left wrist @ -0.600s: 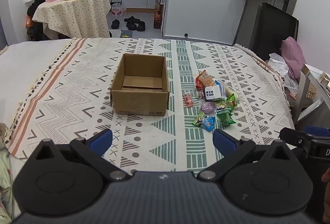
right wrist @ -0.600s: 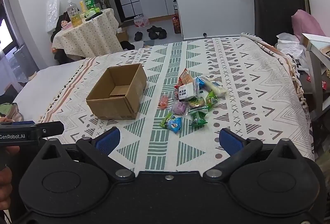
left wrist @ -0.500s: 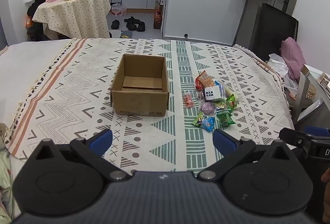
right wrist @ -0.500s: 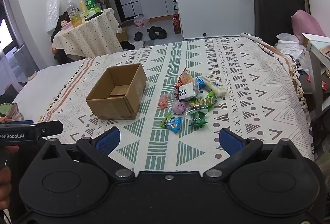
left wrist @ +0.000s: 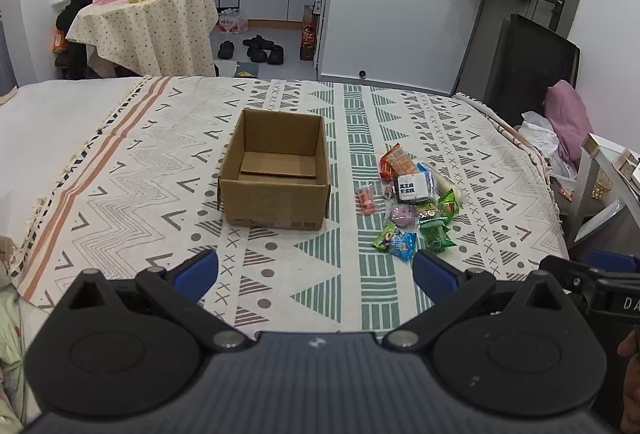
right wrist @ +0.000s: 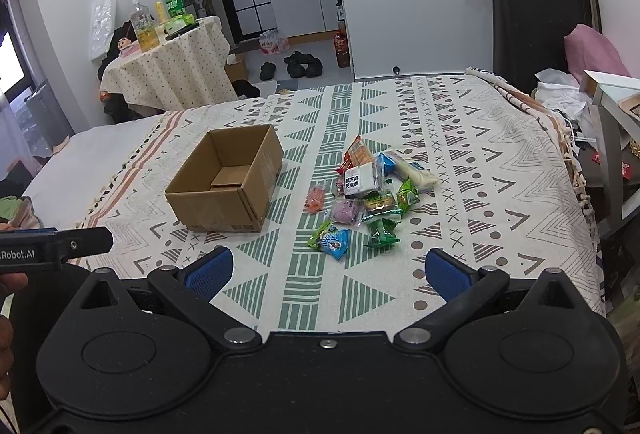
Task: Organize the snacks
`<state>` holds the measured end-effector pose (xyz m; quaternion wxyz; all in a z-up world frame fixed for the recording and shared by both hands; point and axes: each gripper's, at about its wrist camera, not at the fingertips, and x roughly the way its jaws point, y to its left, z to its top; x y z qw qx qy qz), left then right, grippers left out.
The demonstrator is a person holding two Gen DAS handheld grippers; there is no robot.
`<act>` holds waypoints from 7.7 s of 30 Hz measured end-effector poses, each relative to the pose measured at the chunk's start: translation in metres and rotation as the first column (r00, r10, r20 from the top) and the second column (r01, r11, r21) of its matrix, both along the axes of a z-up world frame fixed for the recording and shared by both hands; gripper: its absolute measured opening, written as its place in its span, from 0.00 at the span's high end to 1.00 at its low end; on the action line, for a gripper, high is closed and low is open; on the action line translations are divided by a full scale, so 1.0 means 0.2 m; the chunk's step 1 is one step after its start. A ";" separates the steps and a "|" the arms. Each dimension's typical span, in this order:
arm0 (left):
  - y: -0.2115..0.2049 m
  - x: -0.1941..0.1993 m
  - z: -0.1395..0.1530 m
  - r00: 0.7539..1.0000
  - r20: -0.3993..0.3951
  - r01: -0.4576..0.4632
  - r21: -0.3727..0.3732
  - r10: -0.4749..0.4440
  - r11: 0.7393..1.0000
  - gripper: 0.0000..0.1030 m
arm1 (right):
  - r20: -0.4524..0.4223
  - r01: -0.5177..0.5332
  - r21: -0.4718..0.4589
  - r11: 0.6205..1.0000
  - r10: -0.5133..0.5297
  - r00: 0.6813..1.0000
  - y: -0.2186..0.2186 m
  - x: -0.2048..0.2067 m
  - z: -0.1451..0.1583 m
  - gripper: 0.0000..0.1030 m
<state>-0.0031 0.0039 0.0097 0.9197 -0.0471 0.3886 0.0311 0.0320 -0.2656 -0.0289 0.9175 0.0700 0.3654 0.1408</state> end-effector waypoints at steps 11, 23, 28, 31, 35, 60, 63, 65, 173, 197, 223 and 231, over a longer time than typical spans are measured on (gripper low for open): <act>0.01 0.00 -0.02 0.999 0.032 0.006 -0.019 -0.005 1.000 0.00 | -0.003 0.006 -0.003 1.000 -0.006 1.000 0.00 0.00 -0.01 0.00; -0.06 0.01 -0.02 0.995 0.099 0.015 0.031 -0.018 0.999 0.00 | 0.003 0.017 0.008 1.000 -0.017 1.000 -0.02 0.04 -0.03 0.00; -0.09 0.08 -0.04 0.996 0.084 0.025 0.031 -0.028 0.999 0.00 | -0.007 0.031 0.014 0.999 -0.031 0.999 -0.04 0.09 -0.06 0.00; -0.11 0.12 -0.06 0.996 0.079 0.037 0.014 -0.038 0.999 0.00 | -0.015 0.039 0.014 0.999 -0.039 0.999 -0.06 0.12 -0.09 0.00; -0.15 0.18 -0.09 0.996 0.079 0.045 -0.006 -0.044 0.999 0.00 | -0.027 0.047 0.026 0.999 -0.046 0.999 -0.09 0.17 -0.13 0.00; -0.34 0.61 -0.43 0.995 -0.064 0.067 -0.112 -0.075 0.991 0.16 | -0.193 0.157 0.146 0.977 -0.128 0.973 -0.32 0.49 -0.52 0.19; -0.36 0.68 -0.49 0.992 -0.101 0.061 -0.143 -0.076 0.988 0.24 | -0.217 0.168 0.165 0.972 -0.131 0.967 -0.34 0.53 -0.56 0.23; -0.38 0.72 -0.53 0.989 -0.126 0.056 -0.159 -0.076 0.986 0.30 | -0.239 0.176 0.179 0.968 -0.131 0.962 -0.35 0.56 -0.59 0.25; 0.49 1.10 -0.56 0.918 -0.120 -0.396 -0.350 0.379 0.849 0.62 | -0.131 -0.059 0.382 0.922 0.117 0.984 0.63 1.08 -0.38 0.75; 0.60 1.04 -0.53 0.865 -0.107 -0.495 -0.352 0.491 0.794 0.31 | -0.091 -0.151 0.377 0.914 0.199 0.976 0.87 1.22 -0.31 0.62; 0.01 1.16 -0.53 0.963 -0.152 -0.260 -0.293 0.224 0.920 0.10 | -0.110 0.099 0.281 0.955 -0.071 0.991 0.01 0.98 -0.47 0.25; -0.19 1.17 -0.55 0.973 -0.162 -0.206 -0.266 0.167 0.942 0.10 | -0.138 0.144 0.288 0.947 -0.108 0.985 -0.18 0.96 -0.53 0.25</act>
